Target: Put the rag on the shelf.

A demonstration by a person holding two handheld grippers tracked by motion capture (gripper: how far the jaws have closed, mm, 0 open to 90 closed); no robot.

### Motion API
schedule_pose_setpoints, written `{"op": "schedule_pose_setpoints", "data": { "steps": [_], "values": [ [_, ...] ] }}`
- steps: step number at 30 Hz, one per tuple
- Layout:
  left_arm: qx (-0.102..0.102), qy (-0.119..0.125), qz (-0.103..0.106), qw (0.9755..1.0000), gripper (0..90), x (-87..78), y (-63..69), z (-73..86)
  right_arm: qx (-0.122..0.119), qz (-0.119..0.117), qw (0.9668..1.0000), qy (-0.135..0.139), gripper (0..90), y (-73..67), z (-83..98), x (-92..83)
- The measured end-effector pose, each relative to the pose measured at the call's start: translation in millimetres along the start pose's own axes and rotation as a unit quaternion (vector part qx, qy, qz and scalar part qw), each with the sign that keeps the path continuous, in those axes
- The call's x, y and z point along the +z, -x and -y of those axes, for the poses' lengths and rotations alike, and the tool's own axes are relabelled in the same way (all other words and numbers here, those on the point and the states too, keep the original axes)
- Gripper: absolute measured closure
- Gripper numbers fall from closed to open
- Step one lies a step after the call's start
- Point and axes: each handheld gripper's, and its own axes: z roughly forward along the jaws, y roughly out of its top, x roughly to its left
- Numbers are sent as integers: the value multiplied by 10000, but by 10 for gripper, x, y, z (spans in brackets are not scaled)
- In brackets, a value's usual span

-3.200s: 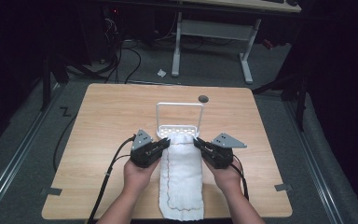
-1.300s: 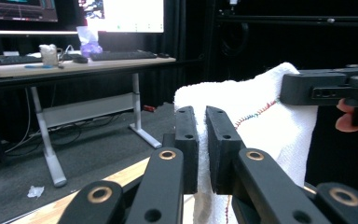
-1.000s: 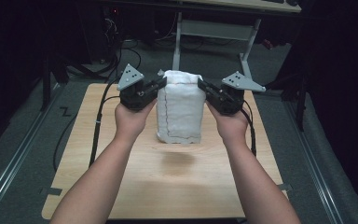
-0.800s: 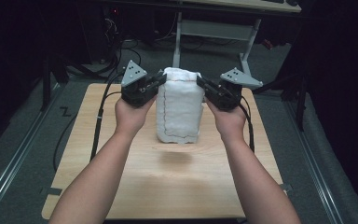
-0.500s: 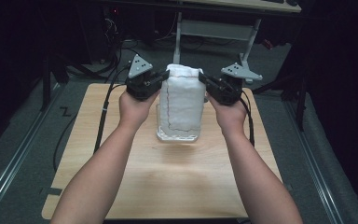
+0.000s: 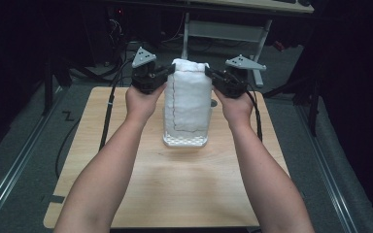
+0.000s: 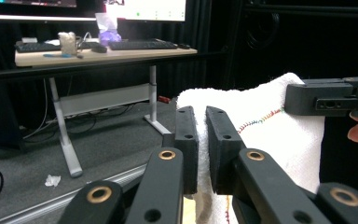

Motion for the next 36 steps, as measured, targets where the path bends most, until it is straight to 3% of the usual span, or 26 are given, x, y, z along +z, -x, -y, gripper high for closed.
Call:
{"op": "schedule_pose_setpoints", "data": {
  "steps": [9, 11, 15, 20, 25, 27, 29, 36],
  "values": [
    [-101, -281, -191, 9994, 837, 220, -233, 166, 80, -109, 9997, -207, 858, 82, 94, 271],
    [-128, -325, -241, 9991, 836, 272, -252, 201, -12, -55, 9996, -289, 858, 86, 119, 326],
    [-257, -405, -261, 9985, 831, 401, -270, 280, 34, 72, 9987, -494, 857, 170, 190, 440],
    [-313, -724, -217, 9966, 831, 538, -253, 391, 115, 251, 9967, -768, 857, 268, 308, 527],
    [-455, -888, -160, 9949, 807, 576, -267, 448, 175, 300, 9955, -886, 852, 307, 415, 559],
    [-629, -935, -193, 9934, 700, 575, -306, 464, 174, 413, 9946, -935, 779, 298, 445, 581],
    [-852, -934, -65, 9920, 619, 547, -363, 470, 180, 417, 9940, -997, 697, 293, 457, 597],
    [-792, -826, -198, 9932, 577, 435, -374, 465, 72, 350, 9943, -1008, 696, 235, 429, 565]
  ]
}}
